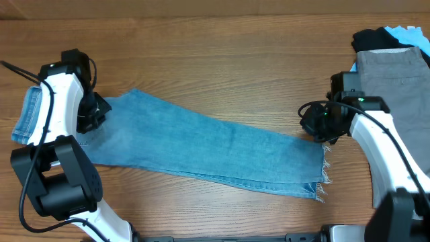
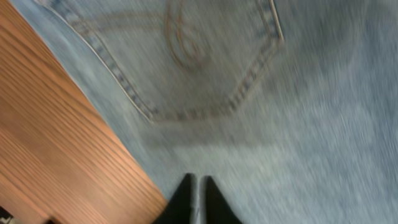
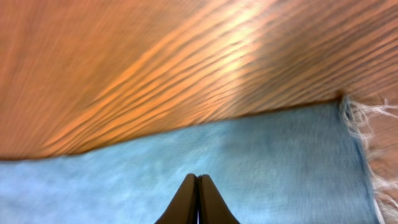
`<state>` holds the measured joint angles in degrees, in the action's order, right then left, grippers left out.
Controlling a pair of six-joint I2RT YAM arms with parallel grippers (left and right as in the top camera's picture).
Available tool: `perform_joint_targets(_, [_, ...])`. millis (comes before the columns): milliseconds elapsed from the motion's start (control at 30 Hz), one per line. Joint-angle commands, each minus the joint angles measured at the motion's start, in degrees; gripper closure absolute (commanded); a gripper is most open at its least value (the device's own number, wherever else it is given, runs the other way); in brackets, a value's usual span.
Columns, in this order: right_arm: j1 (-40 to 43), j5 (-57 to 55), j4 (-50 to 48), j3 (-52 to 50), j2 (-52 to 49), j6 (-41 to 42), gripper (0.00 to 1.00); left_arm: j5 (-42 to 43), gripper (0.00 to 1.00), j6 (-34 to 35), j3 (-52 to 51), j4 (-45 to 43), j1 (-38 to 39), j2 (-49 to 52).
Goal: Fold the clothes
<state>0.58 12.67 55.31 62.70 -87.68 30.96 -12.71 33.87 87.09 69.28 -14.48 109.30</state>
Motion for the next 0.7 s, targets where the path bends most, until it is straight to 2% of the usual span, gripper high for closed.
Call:
perform_joint_targets(0, [-2.8, 0.3, 5.8, 3.0, 6.5, -2.5, 0.96, -4.9, 0.96, -0.7, -0.5, -2.2, -1.4, -0.7])
perform_joint_targets(100, [-4.9, 0.3, 10.3, 1.0, 7.2, -0.9, 0.93, -4.8, 0.96, -0.7, -0.9, -5.2, -2.7, -0.6])
perform_joint_targets(267, [-7.8, 0.5, 10.4, -7.0, 7.2, 0.9, 0.92, -5.0, 0.96, -1.9, -1.0, -6.7, -6.7, 2.0])
perform_joint_targets(433, [-7.9, 3.1, 2.4, -17.6, 7.2, 5.4, 0.92, -2.7, 0.96, -2.4, -1.0, -5.6, -9.5, 6.4])
perform_joint_targets(667, [-7.9, 4.1, -5.5, -24.5, 7.2, 8.5, 0.90, -2.7, 0.96, -2.4, -1.0, -7.4, -10.0, 10.8])
